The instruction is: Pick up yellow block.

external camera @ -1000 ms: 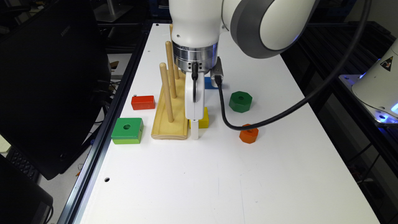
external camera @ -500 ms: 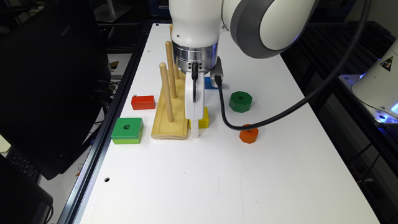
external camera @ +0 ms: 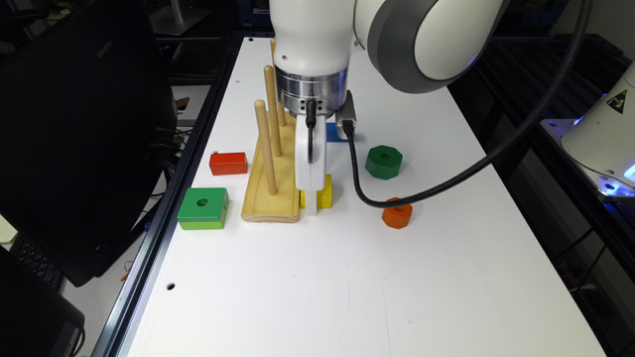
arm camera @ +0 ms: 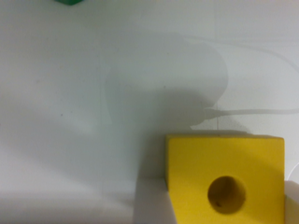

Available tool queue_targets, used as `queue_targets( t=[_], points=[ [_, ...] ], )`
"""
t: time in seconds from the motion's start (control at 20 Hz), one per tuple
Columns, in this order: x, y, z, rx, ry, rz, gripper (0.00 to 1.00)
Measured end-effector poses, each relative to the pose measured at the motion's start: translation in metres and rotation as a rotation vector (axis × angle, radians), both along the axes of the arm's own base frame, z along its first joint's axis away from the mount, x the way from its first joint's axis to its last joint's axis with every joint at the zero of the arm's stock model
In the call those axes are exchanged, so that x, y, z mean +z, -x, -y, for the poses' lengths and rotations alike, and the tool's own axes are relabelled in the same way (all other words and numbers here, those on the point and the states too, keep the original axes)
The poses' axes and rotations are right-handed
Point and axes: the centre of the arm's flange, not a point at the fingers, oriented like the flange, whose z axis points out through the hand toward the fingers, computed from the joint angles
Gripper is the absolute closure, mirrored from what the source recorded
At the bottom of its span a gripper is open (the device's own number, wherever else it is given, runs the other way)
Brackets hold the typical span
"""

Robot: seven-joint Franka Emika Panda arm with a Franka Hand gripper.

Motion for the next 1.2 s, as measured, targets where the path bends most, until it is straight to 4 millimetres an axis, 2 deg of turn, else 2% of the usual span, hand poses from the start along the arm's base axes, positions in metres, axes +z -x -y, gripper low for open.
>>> queue_targets(
  t=[0.65, 0.7, 1.2],
  points=[
    [0.0, 0.0, 0.0, 0.0, 0.0, 0.0, 0.0],
    [0.0, 0.0, 0.0, 0.0, 0.0, 0.0, 1.0],
    [0.0001, 0.0, 0.0002, 0.0, 0.0, 0.0, 1.0]
  ],
)
